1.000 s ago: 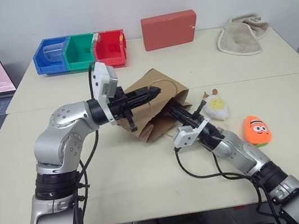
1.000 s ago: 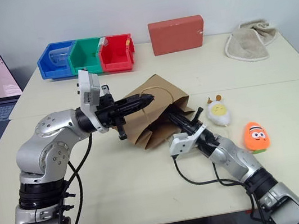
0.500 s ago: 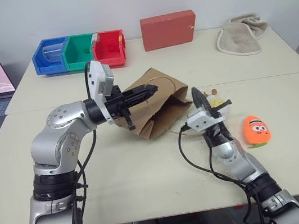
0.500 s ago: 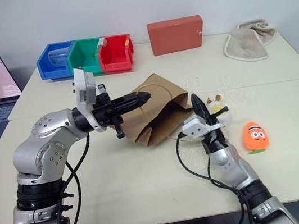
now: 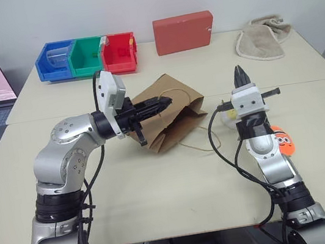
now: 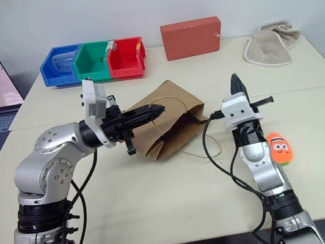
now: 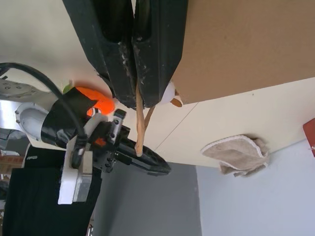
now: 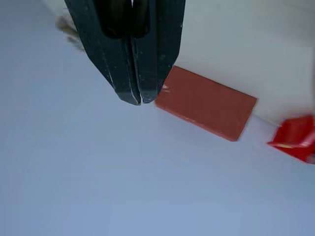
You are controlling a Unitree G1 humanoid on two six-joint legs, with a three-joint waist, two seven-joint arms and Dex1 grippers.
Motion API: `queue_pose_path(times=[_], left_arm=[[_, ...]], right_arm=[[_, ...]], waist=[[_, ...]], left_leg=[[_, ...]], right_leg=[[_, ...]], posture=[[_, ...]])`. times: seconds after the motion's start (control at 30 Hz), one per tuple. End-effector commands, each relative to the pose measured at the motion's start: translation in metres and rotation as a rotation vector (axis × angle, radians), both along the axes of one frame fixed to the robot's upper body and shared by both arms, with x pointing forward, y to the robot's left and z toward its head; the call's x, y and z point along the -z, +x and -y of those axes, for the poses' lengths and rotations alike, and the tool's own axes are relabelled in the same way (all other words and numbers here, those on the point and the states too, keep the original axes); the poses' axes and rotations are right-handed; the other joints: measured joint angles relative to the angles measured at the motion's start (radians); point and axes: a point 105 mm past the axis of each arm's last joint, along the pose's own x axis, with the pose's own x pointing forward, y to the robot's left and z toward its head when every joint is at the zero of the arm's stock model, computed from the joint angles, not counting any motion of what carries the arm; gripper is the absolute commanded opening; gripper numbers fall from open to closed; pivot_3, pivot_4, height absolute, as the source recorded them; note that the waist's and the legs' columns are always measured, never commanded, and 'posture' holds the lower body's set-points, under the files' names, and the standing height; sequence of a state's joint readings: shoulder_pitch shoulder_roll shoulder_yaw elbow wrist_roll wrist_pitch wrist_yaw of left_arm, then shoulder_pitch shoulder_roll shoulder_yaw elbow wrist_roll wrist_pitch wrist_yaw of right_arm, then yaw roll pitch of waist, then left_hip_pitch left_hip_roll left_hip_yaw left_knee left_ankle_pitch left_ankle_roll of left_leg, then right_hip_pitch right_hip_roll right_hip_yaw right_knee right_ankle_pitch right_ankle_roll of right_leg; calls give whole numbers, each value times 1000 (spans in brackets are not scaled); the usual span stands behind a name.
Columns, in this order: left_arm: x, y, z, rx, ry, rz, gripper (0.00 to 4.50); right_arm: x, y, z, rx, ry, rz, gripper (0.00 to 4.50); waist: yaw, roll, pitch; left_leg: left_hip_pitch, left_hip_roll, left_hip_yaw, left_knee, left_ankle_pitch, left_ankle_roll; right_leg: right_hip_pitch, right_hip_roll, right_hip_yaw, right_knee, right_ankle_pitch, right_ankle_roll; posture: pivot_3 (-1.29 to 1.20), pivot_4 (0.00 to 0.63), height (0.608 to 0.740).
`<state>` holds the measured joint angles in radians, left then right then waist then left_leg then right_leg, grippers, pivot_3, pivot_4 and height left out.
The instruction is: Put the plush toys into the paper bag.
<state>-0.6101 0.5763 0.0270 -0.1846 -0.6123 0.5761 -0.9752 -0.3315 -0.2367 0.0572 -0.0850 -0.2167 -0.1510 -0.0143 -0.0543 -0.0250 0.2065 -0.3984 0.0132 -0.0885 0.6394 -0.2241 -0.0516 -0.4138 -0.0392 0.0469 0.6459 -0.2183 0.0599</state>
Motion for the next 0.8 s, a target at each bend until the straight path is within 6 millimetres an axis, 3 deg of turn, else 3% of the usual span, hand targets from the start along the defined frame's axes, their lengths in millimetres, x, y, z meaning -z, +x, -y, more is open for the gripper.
queue_pose_path(times=[0.03, 0.17, 0.27, 0.47, 0.57, 0.8], left_arm=[[-10, -7, -2, 14, 22, 58, 0], [-8, -12, -5, 31, 47, 56, 0], [-4, -13, -5, 36, 54, 51, 0], [-1, -12, 1, 39, 48, 47, 0], [-2, -11, 3, 40, 43, 50, 0], [-5, -11, 3, 43, 48, 60, 0]], right_arm=[[-18, -14, 2, -227, -23, -63, 25], [-15, -17, 25, -297, -176, -219, 25], [-15, -23, 36, -340, -279, -324, 595], [19, -41, 38, -422, -575, -658, 2697], [32, -42, 38, -406, -663, -726, 3744], [69, -34, 45, -367, -715, -838, 3744]], waist=[[0, 0, 0], [4, 0, 0], [7, 0, 0], [7, 0, 0], [7, 0, 0], [9, 0, 0]], left_leg=[[0, 0, 0, 0, 0, 0], [2, 0, 0, 1, 0, 0], [2, 0, 0, 1, 0, 0], [2, 0, 0, 1, 0, 0], [2, 0, 1, 1, 0, 0], [1, 0, 1, 2, 0, 0]], right_leg=[[0, 0, 0, 0, 0, 0], [2, 0, 0, 0, 0, 0], [2, 0, 0, 0, -1, 0], [2, 0, 0, 0, -3, -4], [2, 0, 0, -1, -3, -4], [2, 0, 0, -1, -3, -4]], posture=[[0, 150, 740], [0, 150, 740], [0, 150, 740], [0, 150, 740], [0, 150, 740], [0, 150, 740]])
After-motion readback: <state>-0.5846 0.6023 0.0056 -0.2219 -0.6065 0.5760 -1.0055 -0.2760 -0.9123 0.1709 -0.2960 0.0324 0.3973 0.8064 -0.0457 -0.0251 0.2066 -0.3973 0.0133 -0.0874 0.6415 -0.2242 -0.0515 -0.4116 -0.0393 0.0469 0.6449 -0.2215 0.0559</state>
